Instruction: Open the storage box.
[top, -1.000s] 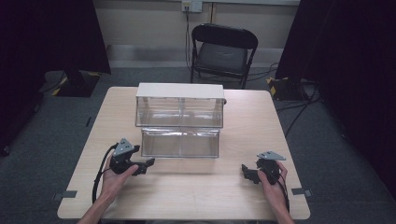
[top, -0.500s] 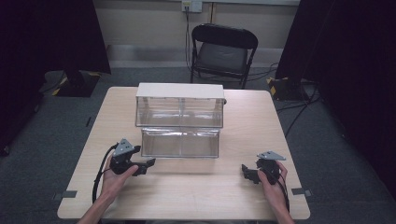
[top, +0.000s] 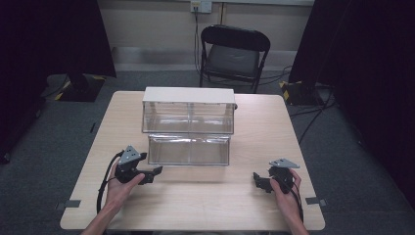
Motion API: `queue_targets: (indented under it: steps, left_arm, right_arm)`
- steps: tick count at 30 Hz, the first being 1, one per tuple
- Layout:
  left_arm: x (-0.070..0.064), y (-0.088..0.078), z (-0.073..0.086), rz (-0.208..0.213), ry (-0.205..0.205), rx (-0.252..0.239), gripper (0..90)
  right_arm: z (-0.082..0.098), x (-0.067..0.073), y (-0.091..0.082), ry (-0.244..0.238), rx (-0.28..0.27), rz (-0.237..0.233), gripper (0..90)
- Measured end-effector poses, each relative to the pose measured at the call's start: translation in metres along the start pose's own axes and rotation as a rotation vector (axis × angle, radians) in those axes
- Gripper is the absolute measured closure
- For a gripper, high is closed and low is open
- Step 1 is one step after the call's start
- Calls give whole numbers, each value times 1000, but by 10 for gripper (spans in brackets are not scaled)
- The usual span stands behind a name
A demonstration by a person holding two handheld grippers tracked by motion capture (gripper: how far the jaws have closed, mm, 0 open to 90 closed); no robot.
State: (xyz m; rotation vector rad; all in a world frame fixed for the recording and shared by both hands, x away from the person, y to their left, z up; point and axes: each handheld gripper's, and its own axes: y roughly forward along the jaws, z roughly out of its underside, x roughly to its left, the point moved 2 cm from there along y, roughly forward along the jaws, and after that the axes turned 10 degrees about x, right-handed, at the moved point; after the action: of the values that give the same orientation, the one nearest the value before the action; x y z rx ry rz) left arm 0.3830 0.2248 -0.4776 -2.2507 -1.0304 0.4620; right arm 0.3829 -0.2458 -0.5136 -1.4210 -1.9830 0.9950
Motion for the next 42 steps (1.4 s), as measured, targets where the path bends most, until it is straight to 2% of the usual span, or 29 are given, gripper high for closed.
queue_targets:
  steps: [8,10,18,42]
  left_arm:
    - [1,0,0,1,12,2,163]
    - [0,0,0,2,2,0,164]
    - [0,-1,0,11,9,-5,157]
    - [0,-3,-1,30,-11,-27,155]
  right_arm:
    - [0,0,0,0,0,0,130]
    - [0,0,0,0,0,0,130]
    - [0,0,0,0,0,0,130]
    - [0,0,0,-1,0,0,130]
